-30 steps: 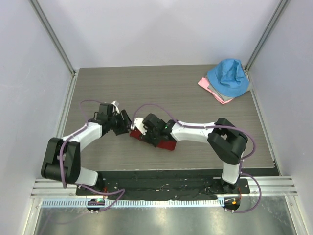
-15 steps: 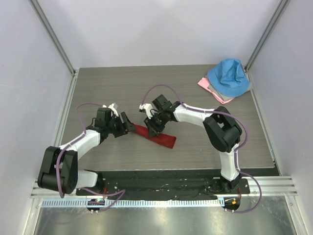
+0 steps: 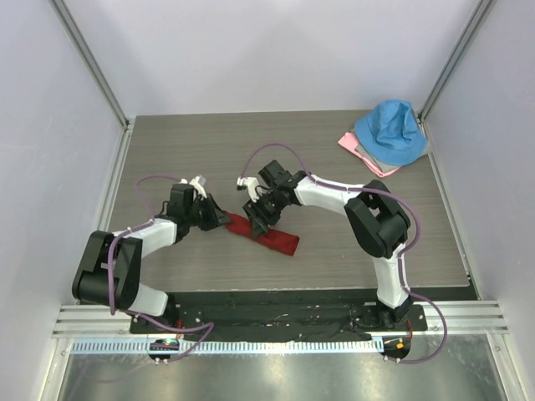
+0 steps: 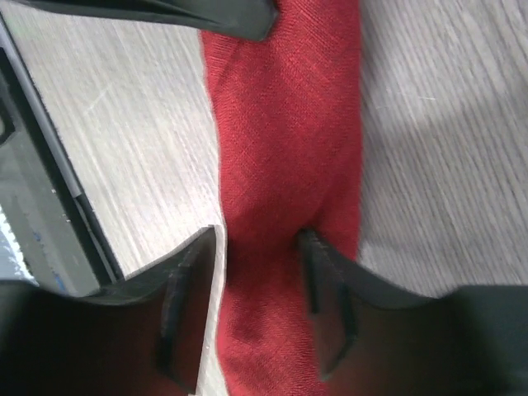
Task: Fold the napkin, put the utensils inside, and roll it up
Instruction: Roll the napkin with the utensil
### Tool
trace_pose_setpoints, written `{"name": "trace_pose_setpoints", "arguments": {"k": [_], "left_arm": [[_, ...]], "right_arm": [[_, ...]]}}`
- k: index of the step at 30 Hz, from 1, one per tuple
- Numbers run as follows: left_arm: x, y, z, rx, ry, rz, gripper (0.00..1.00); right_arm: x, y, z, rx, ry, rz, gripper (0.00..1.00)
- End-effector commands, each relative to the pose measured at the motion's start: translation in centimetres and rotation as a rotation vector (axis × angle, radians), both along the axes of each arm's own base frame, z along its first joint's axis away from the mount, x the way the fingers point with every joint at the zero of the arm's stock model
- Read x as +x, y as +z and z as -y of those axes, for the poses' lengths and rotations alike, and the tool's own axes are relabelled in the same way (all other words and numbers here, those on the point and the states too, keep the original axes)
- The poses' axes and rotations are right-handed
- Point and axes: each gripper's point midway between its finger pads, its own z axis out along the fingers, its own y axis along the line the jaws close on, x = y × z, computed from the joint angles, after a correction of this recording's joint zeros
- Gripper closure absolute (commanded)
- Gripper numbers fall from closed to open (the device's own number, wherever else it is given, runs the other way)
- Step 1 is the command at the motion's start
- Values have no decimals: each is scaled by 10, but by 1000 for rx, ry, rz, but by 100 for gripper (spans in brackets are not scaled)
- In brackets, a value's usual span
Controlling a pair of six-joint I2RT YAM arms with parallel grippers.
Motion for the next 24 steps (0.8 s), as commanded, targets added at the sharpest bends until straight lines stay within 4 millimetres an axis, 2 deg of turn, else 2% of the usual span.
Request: {"name": "trace_pose_setpoints", "arguments": {"k": [1, 3, 4, 6, 7, 8, 9, 10, 12, 14, 18, 24], "left_arm": [[15, 13, 6, -5, -6, 26, 100], [10, 8, 3, 14, 8, -41, 100], [15, 13, 3, 15, 15, -45, 100], [8, 6, 1, 29, 26, -122, 100], [11, 9, 2, 28, 28, -130, 100], [9, 8, 2, 28, 25, -144, 100], [7, 7, 2, 30, 23, -167, 100], [9, 9, 4, 24, 16, -172, 100], [8, 10, 6, 20, 5, -183, 100], [9, 11, 8, 12, -4, -192, 100], [10, 12, 9, 7, -9, -194, 100], [11, 15, 10, 4, -16, -190, 100]], "right_arm": [[7, 44, -8, 56, -18, 53, 43], [4, 55, -11, 69, -10, 75, 36], [5, 64, -10, 68, -17, 114, 35], [-1, 68, -17, 49, 2, 195, 29], [6, 59, -8, -25, -15, 296, 27], [11, 66, -10, -26, -21, 377, 26], [3, 64, -15, -51, -1, 443, 25], [9, 52, -5, -120, -10, 510, 24], [9, 48, -9, -129, -5, 568, 23], [12, 36, -4, -162, -13, 580, 23], [11, 12, -4, -203, 14, 545, 23], [13, -7, 5, -253, 4, 488, 26]]}}
